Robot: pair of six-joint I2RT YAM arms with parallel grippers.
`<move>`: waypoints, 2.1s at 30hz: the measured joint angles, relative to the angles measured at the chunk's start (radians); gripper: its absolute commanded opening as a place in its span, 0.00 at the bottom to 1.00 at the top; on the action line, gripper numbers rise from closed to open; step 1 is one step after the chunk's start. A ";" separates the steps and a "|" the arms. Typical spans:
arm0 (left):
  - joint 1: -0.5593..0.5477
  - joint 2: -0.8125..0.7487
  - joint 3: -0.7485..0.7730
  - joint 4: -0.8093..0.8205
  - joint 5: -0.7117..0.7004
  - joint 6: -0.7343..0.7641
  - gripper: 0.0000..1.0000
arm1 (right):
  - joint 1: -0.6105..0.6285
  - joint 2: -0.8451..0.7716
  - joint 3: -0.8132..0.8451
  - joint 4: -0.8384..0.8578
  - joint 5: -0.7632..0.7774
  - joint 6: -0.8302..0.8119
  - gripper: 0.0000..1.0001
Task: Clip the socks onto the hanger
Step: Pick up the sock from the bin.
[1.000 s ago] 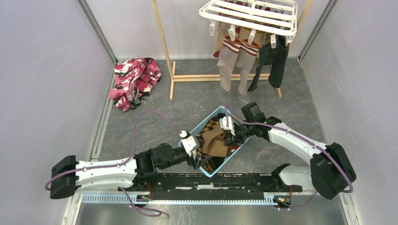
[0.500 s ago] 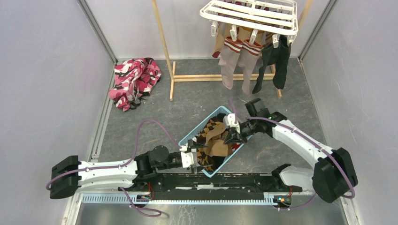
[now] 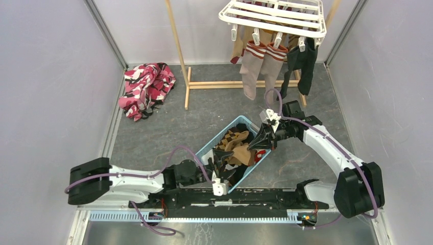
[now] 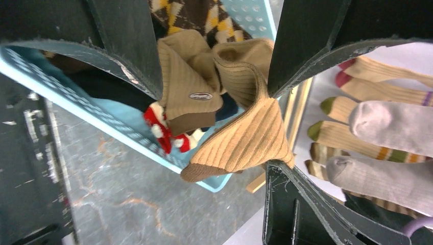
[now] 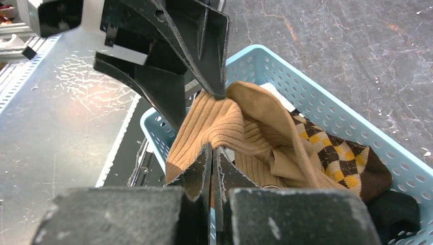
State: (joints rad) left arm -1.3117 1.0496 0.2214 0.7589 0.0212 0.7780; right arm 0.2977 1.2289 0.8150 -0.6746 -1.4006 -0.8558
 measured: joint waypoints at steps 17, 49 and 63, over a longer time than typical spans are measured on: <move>-0.021 0.283 0.115 0.253 -0.234 0.113 0.05 | -0.005 0.016 0.000 -0.047 -0.030 -0.022 0.12; 0.399 0.396 0.083 0.463 0.373 -1.756 0.02 | 0.217 -0.288 -0.039 0.179 0.396 -0.225 0.67; 0.425 0.385 0.082 0.501 0.428 -1.744 0.52 | 0.217 -0.240 0.000 0.222 0.475 -0.084 0.00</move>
State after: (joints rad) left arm -0.8867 1.4342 0.3038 1.2598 0.4496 -0.9657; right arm 0.5152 0.9886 0.8150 -0.4522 -0.9253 -0.9394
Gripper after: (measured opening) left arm 0.296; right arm 0.014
